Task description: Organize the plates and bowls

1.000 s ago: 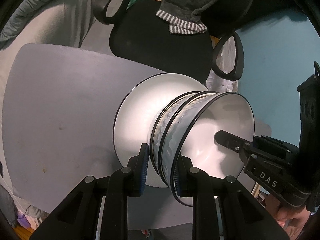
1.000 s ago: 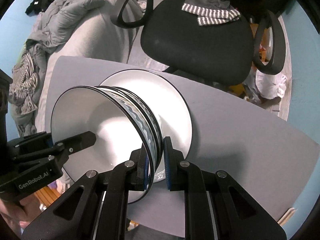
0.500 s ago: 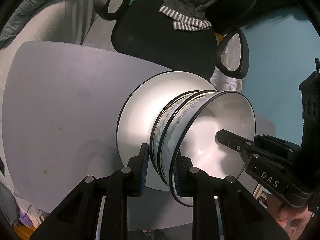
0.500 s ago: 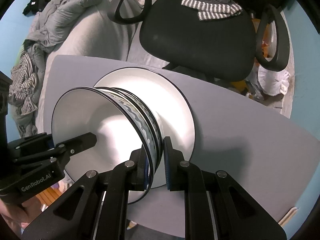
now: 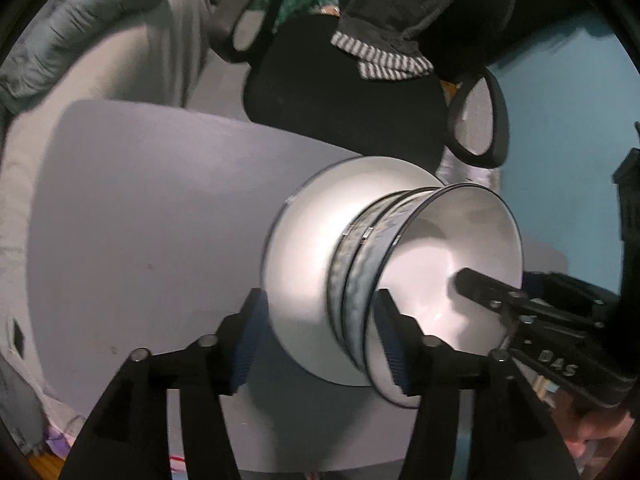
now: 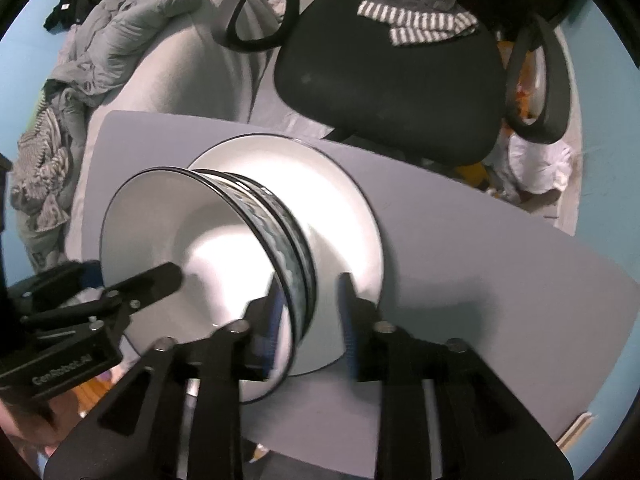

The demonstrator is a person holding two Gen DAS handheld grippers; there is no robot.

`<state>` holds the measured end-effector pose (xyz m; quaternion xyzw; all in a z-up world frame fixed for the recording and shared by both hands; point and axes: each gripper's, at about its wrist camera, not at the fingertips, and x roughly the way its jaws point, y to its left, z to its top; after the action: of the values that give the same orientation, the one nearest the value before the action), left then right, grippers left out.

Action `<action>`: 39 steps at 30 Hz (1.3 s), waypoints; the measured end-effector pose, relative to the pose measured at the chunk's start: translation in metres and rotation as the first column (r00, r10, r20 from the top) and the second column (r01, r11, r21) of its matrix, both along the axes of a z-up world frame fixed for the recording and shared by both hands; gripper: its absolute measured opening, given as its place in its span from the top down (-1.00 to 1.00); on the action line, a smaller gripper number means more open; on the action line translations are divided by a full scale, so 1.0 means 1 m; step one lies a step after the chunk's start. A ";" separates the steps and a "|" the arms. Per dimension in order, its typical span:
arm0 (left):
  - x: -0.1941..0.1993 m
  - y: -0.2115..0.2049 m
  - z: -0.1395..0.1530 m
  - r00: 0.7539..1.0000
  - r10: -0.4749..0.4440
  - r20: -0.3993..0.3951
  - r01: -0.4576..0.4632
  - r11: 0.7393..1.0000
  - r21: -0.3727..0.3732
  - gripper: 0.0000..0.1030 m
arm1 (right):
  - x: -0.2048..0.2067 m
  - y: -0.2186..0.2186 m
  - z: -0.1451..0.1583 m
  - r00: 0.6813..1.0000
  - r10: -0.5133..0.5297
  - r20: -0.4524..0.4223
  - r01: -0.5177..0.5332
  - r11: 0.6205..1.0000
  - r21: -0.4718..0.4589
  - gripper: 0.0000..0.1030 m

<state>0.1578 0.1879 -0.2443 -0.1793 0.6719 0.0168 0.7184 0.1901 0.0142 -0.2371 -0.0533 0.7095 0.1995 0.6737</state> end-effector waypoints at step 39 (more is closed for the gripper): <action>-0.102 -0.008 0.218 0.856 -0.131 0.501 0.014 0.973 0.230 -0.58 | -0.089 -0.052 0.213 0.831 -0.159 0.532 0.112 0.987 0.119 -0.34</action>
<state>0.0560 0.1799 -0.0262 -0.0718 0.4569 0.0148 0.8865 0.1014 -0.0375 -0.0245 -0.0290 0.4842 0.1572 0.8602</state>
